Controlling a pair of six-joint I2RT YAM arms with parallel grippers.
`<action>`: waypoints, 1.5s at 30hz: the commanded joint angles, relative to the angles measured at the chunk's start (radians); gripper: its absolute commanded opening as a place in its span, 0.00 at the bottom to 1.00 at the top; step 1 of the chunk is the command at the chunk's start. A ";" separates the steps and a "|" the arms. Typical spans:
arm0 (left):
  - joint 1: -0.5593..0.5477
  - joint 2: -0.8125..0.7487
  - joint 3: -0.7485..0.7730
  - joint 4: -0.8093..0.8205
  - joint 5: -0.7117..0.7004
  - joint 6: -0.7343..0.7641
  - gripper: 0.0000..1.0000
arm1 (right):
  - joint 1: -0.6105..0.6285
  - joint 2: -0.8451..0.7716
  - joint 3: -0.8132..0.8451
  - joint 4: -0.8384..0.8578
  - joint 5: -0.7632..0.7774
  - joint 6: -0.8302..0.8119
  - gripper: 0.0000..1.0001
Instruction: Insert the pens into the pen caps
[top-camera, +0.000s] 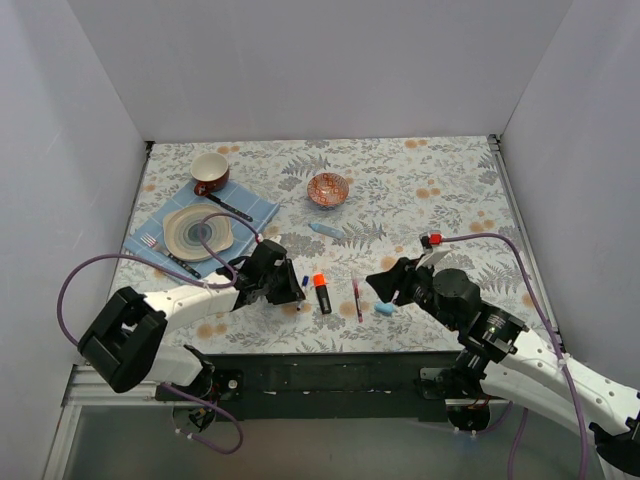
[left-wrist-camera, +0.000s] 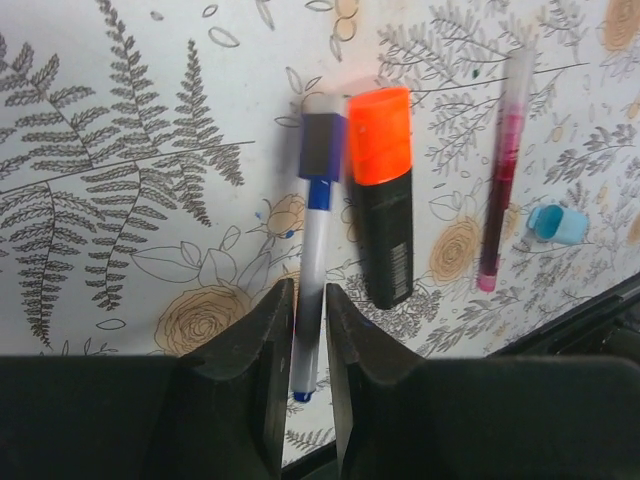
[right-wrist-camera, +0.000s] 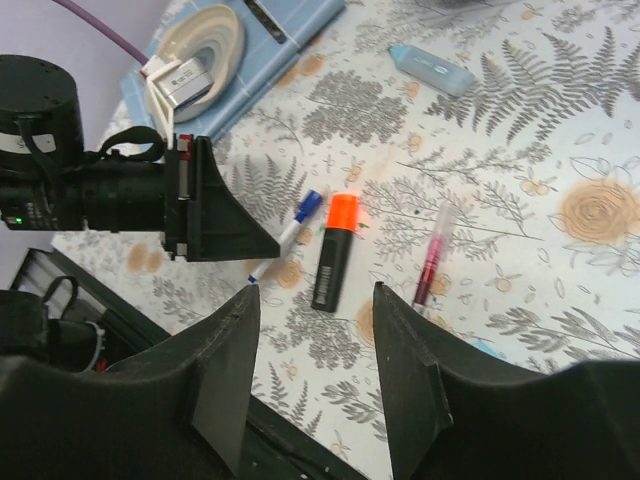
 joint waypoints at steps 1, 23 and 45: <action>-0.002 0.026 -0.028 0.000 -0.019 -0.041 0.19 | 0.000 -0.016 0.051 -0.065 0.075 -0.050 0.55; 0.002 0.194 0.519 -0.184 -0.448 -0.112 0.73 | 0.000 -0.073 0.042 -0.120 0.012 -0.079 0.53; 0.000 0.764 0.958 -0.321 -0.556 -0.136 0.68 | 0.001 -0.184 0.033 -0.157 0.035 -0.140 0.53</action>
